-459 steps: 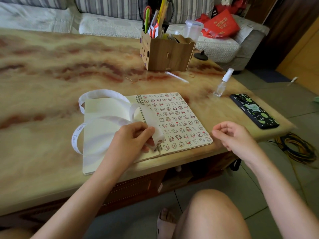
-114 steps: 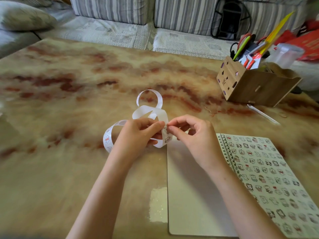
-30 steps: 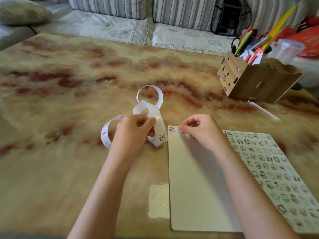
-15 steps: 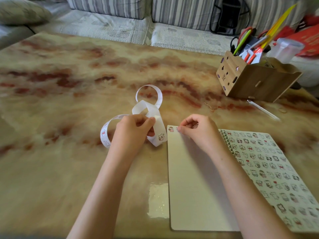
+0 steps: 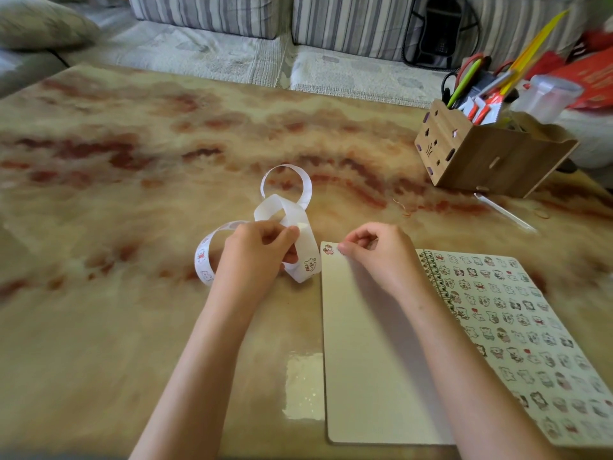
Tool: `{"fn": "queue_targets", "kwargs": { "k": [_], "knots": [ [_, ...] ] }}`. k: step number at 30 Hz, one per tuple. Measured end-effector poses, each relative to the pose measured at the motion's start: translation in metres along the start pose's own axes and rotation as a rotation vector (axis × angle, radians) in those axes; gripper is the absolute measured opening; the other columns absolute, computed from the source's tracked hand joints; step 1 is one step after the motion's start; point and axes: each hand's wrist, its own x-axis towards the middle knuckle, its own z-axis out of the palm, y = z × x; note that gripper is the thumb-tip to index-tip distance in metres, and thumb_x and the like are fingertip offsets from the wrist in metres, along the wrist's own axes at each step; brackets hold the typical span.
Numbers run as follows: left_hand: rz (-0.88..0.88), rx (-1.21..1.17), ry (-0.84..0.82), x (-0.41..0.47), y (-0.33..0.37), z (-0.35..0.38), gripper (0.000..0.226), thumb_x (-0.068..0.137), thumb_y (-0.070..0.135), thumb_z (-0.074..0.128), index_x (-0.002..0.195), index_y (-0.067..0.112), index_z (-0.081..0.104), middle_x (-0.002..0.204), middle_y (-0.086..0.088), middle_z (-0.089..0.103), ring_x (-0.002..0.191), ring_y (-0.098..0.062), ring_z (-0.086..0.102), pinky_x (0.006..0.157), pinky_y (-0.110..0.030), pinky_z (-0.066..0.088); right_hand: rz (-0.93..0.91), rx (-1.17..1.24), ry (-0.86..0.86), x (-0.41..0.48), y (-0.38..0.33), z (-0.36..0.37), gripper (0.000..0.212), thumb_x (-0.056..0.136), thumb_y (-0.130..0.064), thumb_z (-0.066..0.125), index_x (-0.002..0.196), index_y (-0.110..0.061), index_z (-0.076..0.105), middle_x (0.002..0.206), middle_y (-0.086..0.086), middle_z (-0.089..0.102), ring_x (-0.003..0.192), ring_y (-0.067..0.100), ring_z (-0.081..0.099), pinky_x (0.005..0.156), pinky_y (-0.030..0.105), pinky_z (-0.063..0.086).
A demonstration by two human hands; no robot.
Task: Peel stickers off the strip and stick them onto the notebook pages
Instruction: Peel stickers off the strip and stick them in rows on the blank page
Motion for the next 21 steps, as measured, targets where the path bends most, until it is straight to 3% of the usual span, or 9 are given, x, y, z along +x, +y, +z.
{"fn": "queue_targets", "kwargs": {
  "k": [2, 6, 11, 17, 21],
  "knots": [
    [0.006, -0.006, -0.01, -0.0009, 0.0007, 0.0003, 0.022, 0.092, 0.026, 0.056, 0.081, 0.015, 0.071, 0.074, 0.005, 0.072, 0.062, 0.001, 0.065, 0.052, -0.006, 0.043, -0.011, -0.051, 0.007, -0.0002, -0.0014, 0.0002, 0.004, 0.083, -0.017, 0.069, 0.079, -0.019, 0.07, 0.069, -0.01, 0.057, 0.058, 0.002, 0.046, 0.055, 0.019, 0.037],
    [0.012, -0.067, -0.034, -0.0009, 0.0023, 0.0019, 0.022, 0.092, 0.024, 0.057, 0.076, 0.019, 0.07, 0.072, 0.005, 0.073, 0.068, -0.008, 0.07, 0.067, -0.026, 0.054, -0.017, -0.06, 0.021, -0.001, -0.0016, -0.001, 0.008, 0.085, -0.018, 0.065, 0.08, -0.02, 0.07, 0.069, -0.01, 0.059, 0.06, 0.003, 0.048, 0.055, 0.019, 0.037],
    [0.028, -0.075, -0.035, -0.002, 0.0031, 0.0021, 0.021, 0.092, 0.025, 0.057, 0.077, 0.02, 0.07, 0.07, 0.008, 0.072, 0.067, -0.006, 0.069, 0.068, -0.026, 0.055, -0.002, -0.083, 0.04, -0.0022, -0.0037, 0.0038, 0.013, 0.079, -0.031, 0.073, 0.079, -0.02, 0.068, 0.071, -0.009, 0.056, 0.063, 0.005, 0.049, 0.056, 0.025, 0.036],
    [0.012, -0.076, -0.049, -0.0045, 0.0058, 0.0032, 0.022, 0.093, 0.025, 0.057, 0.077, 0.017, 0.07, 0.075, 0.003, 0.074, 0.074, -0.014, 0.071, 0.076, -0.036, 0.056, -0.002, -0.179, 0.093, -0.0013, -0.006, 0.0076, 0.008, 0.086, -0.025, 0.064, 0.082, -0.018, 0.068, 0.076, -0.007, 0.059, 0.071, 0.012, 0.052, 0.053, 0.024, 0.034],
    [0.011, -0.094, -0.05, -0.0045, 0.0061, 0.0036, 0.022, 0.093, 0.024, 0.057, 0.078, 0.016, 0.071, 0.073, 0.002, 0.073, 0.072, -0.013, 0.071, 0.077, -0.039, 0.057, -0.009, -0.175, 0.099, -0.0022, -0.0052, 0.0076, 0.011, 0.087, -0.017, 0.058, 0.082, -0.016, 0.067, 0.078, -0.005, 0.062, 0.072, 0.016, 0.056, 0.06, 0.028, 0.042]
  ]
}}
